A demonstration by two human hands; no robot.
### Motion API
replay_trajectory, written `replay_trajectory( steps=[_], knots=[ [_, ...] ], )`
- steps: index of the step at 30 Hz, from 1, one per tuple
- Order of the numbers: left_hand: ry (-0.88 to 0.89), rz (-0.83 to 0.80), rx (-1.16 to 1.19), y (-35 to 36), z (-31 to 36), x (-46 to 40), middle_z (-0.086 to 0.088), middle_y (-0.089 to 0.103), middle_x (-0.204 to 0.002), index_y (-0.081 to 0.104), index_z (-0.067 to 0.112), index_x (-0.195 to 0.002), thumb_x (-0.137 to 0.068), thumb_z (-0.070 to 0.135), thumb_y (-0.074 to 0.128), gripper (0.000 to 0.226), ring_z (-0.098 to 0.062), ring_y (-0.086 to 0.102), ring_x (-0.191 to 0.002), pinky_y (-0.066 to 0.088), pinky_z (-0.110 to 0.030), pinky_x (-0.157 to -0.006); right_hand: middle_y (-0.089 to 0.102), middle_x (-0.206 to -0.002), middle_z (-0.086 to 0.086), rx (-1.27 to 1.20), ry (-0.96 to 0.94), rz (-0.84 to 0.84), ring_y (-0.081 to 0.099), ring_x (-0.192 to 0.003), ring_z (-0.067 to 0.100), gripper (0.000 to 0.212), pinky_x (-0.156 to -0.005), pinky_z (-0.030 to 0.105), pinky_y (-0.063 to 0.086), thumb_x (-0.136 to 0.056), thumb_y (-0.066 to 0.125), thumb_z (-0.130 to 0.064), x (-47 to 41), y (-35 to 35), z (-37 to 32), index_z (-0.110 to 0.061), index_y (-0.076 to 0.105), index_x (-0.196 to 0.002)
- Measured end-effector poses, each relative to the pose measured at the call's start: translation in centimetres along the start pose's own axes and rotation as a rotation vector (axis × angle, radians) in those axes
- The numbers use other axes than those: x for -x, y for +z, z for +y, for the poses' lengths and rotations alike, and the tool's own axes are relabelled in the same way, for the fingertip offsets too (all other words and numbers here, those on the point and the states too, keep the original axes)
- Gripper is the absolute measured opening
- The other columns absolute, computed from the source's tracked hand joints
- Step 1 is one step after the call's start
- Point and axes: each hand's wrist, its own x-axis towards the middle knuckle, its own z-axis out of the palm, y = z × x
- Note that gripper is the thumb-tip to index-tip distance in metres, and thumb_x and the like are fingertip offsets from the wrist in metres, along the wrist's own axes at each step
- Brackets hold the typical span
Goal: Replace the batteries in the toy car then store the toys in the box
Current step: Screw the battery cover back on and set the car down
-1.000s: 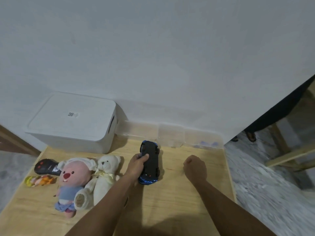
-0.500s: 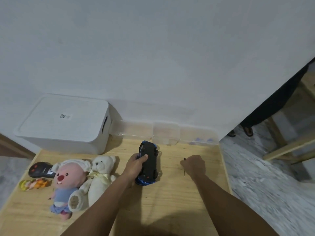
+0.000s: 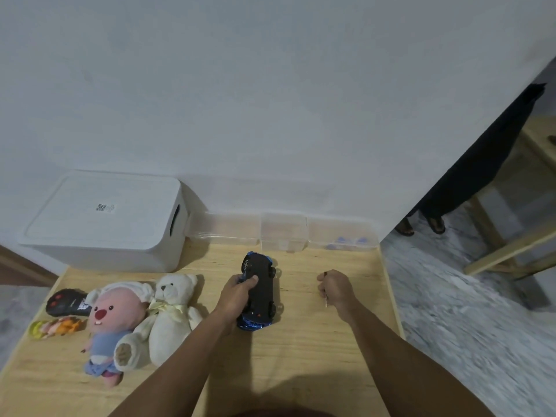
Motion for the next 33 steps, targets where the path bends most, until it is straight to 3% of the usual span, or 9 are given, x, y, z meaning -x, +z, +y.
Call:
replay_trajectory(
  steps=[3, 9, 12, 16, 19, 23, 26, 29, 33],
  knots=[
    [-0.002, 0.017, 0.013, 0.2, 0.1, 0.3, -0.016, 0.067, -0.109, 0.057, 0.009, -0.112, -0.094, 0.028, 0.06, 0.027, -0.034, 0.065, -0.098, 0.055, -0.05, -0.088, 0.055, -0.072, 0.004, 0.216, -0.093, -0.019, 0.051, -0.07, 0.023, 0.009, -0.061, 0.026, 0.038, -0.085, 0.058, -0.012, 0.0, 0.6, 0.6, -0.012, 0.06, -0.076],
    [-0.011, 0.048, 0.024, 0.3, 0.2, 1.0, -0.017, 0.068, -0.108, 0.058, 0.008, -0.109, -0.093, 0.026, 0.06, 0.024, -0.035, 0.066, -0.097, 0.054, -0.051, -0.088, 0.068, -0.078, 0.007, 0.49, -0.245, 0.106, 0.061, -0.077, 0.022, 0.014, -0.062, 0.021, 0.04, -0.083, 0.062, -0.013, 0.2, 1.5, 1.1, -0.009, 0.067, -0.07],
    [-0.022, 0.062, 0.029, 0.2, 0.2, 1.0, -0.017, 0.068, -0.108, 0.058, 0.009, -0.11, -0.092, 0.026, 0.061, 0.025, -0.035, 0.066, -0.098, 0.054, -0.053, -0.088, 0.072, -0.08, 0.006, 0.522, -0.286, 0.115, 0.064, -0.079, 0.019, 0.01, -0.063, 0.018, 0.04, -0.082, 0.068, -0.014, 0.4, 1.4, 1.1, -0.007, 0.074, -0.077],
    [-0.037, 0.066, 0.041, 0.2, 0.2, 1.1, -0.015, 0.068, -0.108, 0.057, 0.01, -0.113, -0.091, 0.028, 0.061, 0.028, -0.035, 0.066, -0.098, 0.055, -0.053, -0.087, 0.064, -0.072, 0.003, 0.572, -0.298, 0.119, 0.056, -0.071, 0.015, 0.013, -0.054, 0.019, 0.036, -0.086, 0.067, -0.016, 0.7, 1.6, 1.4, -0.007, 0.075, -0.08],
    [-0.042, 0.076, 0.035, 0.4, 0.0, 1.1, -0.015, 0.068, -0.109, 0.057, 0.01, -0.113, -0.091, 0.028, 0.061, 0.028, -0.035, 0.066, -0.099, 0.053, -0.055, -0.089, 0.07, -0.077, 0.01, 0.61, -0.307, 0.134, 0.057, -0.07, 0.019, 0.018, -0.059, 0.022, 0.038, -0.087, 0.065, -0.018, 0.5, 1.9, 1.7, -0.007, 0.073, -0.076],
    [-0.032, 0.097, 0.072, 0.3, -0.2, 0.8, -0.016, 0.068, -0.11, 0.059, 0.01, -0.112, -0.09, 0.028, 0.063, 0.028, -0.035, 0.066, -0.099, 0.054, -0.056, -0.089, 0.068, -0.088, 0.01, 0.721, -0.375, 0.177, 0.062, -0.084, 0.025, 0.024, -0.062, 0.023, 0.035, -0.092, 0.058, -0.023, 0.8, 2.0, 1.9, -0.008, 0.072, -0.081],
    [-0.016, 0.165, 0.134, 0.2, 0.2, 0.8, -0.015, 0.067, -0.105, 0.058, 0.009, -0.109, -0.092, 0.024, 0.061, 0.023, -0.034, 0.065, -0.095, 0.056, -0.05, -0.085, 0.065, -0.093, 0.008, 0.734, -0.423, 0.168, 0.06, -0.09, 0.025, 0.019, -0.066, 0.023, 0.035, -0.09, 0.058, -0.02, 0.8, 2.4, 2.3, -0.008, 0.071, -0.085],
    [-0.002, 0.236, 0.208, -0.3, 0.9, 0.9, -0.014, 0.066, -0.102, 0.056, 0.011, -0.102, -0.093, 0.02, 0.059, 0.013, -0.033, 0.064, -0.091, 0.055, -0.046, -0.082, 0.066, -0.087, 0.007, 0.653, -0.434, 0.131, 0.061, -0.084, 0.025, 0.008, -0.066, 0.025, 0.04, -0.084, 0.061, -0.013, 0.4, 3.0, 2.4, -0.009, 0.067, -0.08],
    [-0.005, 0.318, 0.192, -1.8, 1.8, 0.8, -0.015, 0.063, -0.105, 0.054, 0.01, -0.111, -0.093, 0.02, 0.057, 0.02, -0.031, 0.062, -0.088, 0.053, -0.037, -0.072, 0.065, -0.084, 0.004, 0.626, -0.442, 0.043, 0.059, -0.08, 0.021, 0.005, -0.066, 0.024, 0.042, -0.083, 0.063, -0.011, 0.2, 3.9, 2.2, -0.012, 0.065, -0.078]
  ],
)
